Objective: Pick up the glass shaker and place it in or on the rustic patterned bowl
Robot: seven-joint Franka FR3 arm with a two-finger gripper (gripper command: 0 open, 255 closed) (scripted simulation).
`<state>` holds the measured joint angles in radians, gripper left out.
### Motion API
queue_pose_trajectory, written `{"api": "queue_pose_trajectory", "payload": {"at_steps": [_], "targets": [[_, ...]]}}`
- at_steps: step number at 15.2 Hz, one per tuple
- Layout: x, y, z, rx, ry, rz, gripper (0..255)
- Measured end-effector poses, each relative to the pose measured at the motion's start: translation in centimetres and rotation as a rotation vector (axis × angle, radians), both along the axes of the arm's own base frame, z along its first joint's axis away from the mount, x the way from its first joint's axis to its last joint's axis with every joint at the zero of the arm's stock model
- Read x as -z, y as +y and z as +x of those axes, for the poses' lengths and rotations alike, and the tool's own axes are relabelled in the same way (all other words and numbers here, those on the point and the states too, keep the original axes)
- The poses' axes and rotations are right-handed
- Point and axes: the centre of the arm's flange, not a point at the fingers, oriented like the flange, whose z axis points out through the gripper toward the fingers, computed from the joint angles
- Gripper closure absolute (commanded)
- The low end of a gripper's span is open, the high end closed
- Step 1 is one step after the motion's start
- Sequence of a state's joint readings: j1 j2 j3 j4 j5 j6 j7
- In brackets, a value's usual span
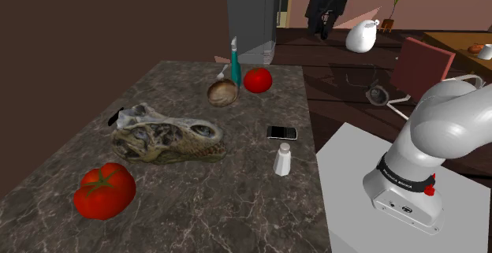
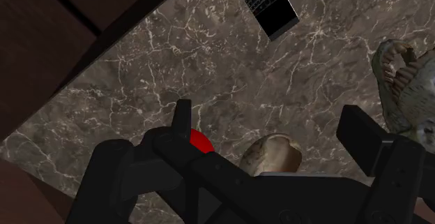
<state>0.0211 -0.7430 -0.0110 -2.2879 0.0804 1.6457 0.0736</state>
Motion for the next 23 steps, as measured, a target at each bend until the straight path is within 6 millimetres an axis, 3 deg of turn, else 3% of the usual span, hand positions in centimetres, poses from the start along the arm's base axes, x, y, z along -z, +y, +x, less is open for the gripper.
{"api": "queue_pose_trajectory", "payload": {"at_steps": [2,8,16,23], "targets": [[0.3,0.6,0.0,-0.005,-0.001,-0.003,0],[4.5,6.7,-1.6,-0.068,-0.017,-0.042,0],[11.4,15.1,-3.8,-0.159,-0.039,-0.099,0],[18.1,21.8,-7.3,-0.237,-0.06,-0.149,0]]}}
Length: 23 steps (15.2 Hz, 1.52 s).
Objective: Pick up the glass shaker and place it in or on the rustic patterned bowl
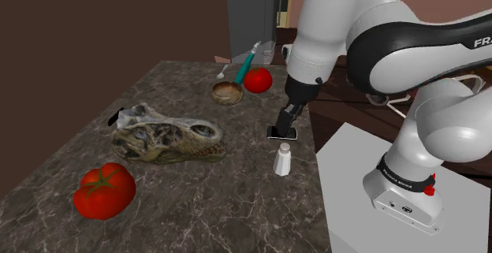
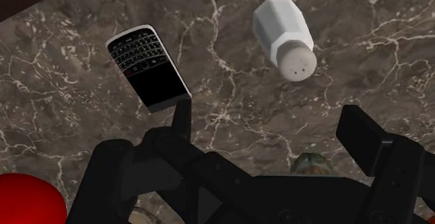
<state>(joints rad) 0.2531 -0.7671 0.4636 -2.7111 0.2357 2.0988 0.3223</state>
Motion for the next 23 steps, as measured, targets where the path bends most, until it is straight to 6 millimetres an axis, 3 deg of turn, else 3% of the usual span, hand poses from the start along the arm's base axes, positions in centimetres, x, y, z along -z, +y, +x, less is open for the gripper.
{"api": "queue_pose_trajectory", "payload": {"at_steps": [4,11,17,18,23], "targets": [[3.7,3.1,-0.8,-0.038,-0.01,-0.023,0],[7.1,3.4,-0.5,-0.043,-0.011,-0.025,0],[7.5,3.3,-0.5,-0.043,-0.012,-0.025,0],[7.5,3.3,-0.5,-0.043,-0.012,-0.025,255],[7.5,3.3,-0.5,-0.043,-0.012,-0.025,255]]}}
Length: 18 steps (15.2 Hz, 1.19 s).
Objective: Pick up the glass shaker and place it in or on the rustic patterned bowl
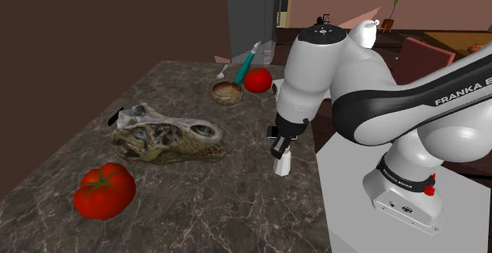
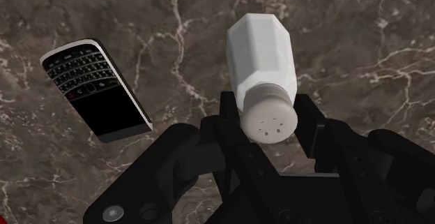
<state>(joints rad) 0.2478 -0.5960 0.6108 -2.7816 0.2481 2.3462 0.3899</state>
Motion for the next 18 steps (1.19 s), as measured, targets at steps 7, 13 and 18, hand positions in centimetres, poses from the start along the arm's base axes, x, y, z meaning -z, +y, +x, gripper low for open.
{"api": "queue_pose_trajectory", "payload": {"at_steps": [7,13,18], "targets": [[-0.6,-0.1,0.1,0.0,0.0,0.0,255],[-3.7,0.0,0.0,0.0,0.0,0.0,255],[-6.3,0.0,-0.1,0.0,0.0,0.0,255]]}}
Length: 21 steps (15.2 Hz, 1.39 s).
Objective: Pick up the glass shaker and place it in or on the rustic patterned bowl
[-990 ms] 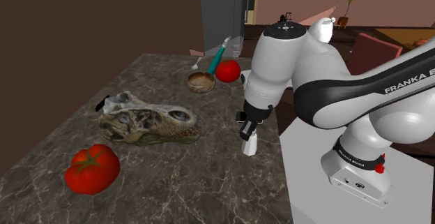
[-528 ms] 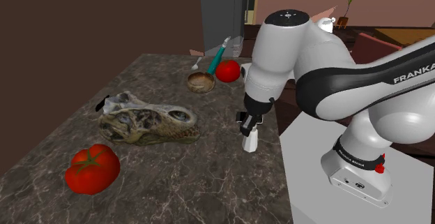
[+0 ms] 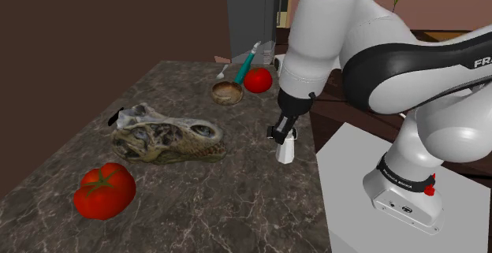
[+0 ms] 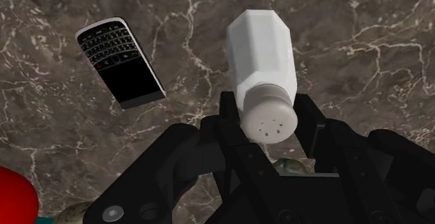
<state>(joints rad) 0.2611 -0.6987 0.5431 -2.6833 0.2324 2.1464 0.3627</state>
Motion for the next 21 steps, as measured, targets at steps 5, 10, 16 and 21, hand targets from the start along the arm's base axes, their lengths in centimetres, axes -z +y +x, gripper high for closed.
{"api": "queue_pose_trajectory", "payload": {"at_steps": [5,10,16,21], "targets": [[-2.7,0.0,0.0,0.0,0.0,0.0,255],[-5.3,0.0,0.0,0.0,0.0,0.0,255],[-8.5,0.1,0.0,0.0,0.0,0.0,255],[-10.8,0.0,0.7,0.0,0.0,0.0,255]]}}
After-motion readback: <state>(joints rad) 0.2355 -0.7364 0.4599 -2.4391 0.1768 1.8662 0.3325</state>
